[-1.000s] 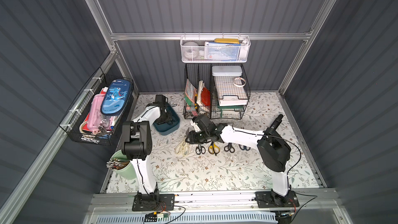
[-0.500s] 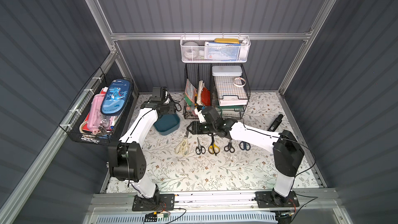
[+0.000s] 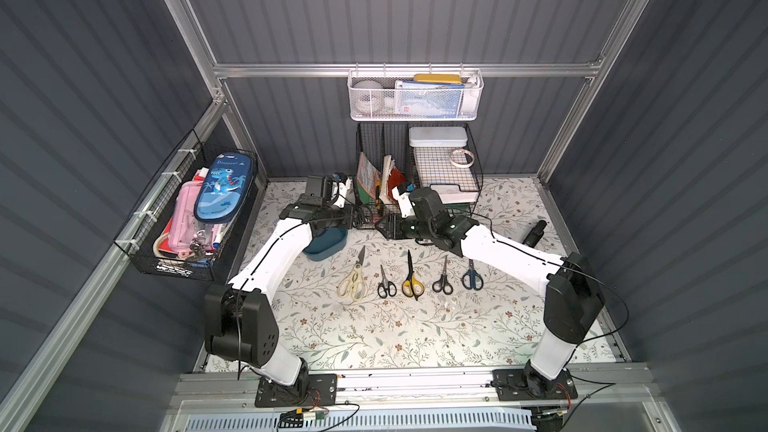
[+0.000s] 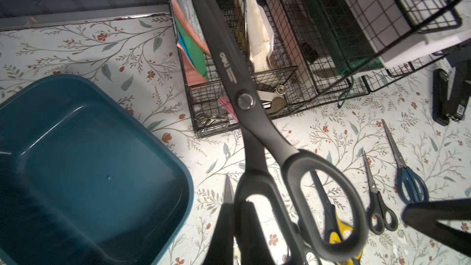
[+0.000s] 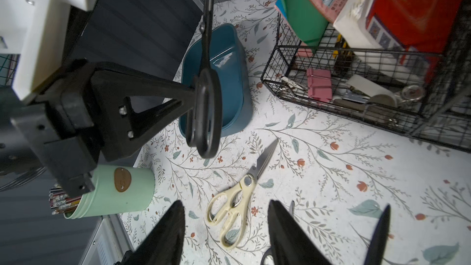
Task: Take the scissors out of the storage box
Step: Pick up the scissors from the storage box.
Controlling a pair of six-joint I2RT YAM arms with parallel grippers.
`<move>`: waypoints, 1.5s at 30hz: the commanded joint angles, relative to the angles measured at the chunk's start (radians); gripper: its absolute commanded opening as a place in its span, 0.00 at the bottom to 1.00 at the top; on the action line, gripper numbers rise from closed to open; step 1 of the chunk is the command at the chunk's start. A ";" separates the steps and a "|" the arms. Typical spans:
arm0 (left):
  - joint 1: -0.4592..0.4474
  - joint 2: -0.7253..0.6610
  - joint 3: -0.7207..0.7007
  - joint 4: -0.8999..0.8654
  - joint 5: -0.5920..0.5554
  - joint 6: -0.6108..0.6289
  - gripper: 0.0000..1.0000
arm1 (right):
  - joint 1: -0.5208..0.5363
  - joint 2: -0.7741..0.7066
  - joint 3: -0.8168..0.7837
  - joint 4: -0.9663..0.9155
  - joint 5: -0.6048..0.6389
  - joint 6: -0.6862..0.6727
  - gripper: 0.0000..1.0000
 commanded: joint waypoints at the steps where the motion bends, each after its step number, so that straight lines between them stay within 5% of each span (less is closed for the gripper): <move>1: -0.015 -0.036 -0.002 0.019 0.039 0.024 0.00 | 0.008 0.034 0.047 -0.012 -0.050 -0.028 0.55; 16: -0.047 -0.046 -0.004 0.022 0.103 0.027 0.00 | 0.003 0.118 0.150 -0.037 -0.067 -0.017 0.48; 29: -0.049 -0.044 -0.010 0.021 0.030 -0.016 0.01 | -0.012 0.150 0.154 -0.045 -0.087 0.096 0.11; 36: -0.048 -0.040 0.015 -0.039 -0.143 -0.127 0.49 | -0.021 0.158 0.146 -0.048 -0.062 0.127 0.07; 40: -0.014 -0.011 0.041 -0.147 -0.309 -0.222 0.53 | -0.023 0.164 0.152 -0.078 -0.039 0.124 0.07; 45: 0.171 0.015 -0.022 -0.174 -0.341 -0.345 0.54 | -0.023 0.154 0.143 -0.099 -0.055 0.120 0.07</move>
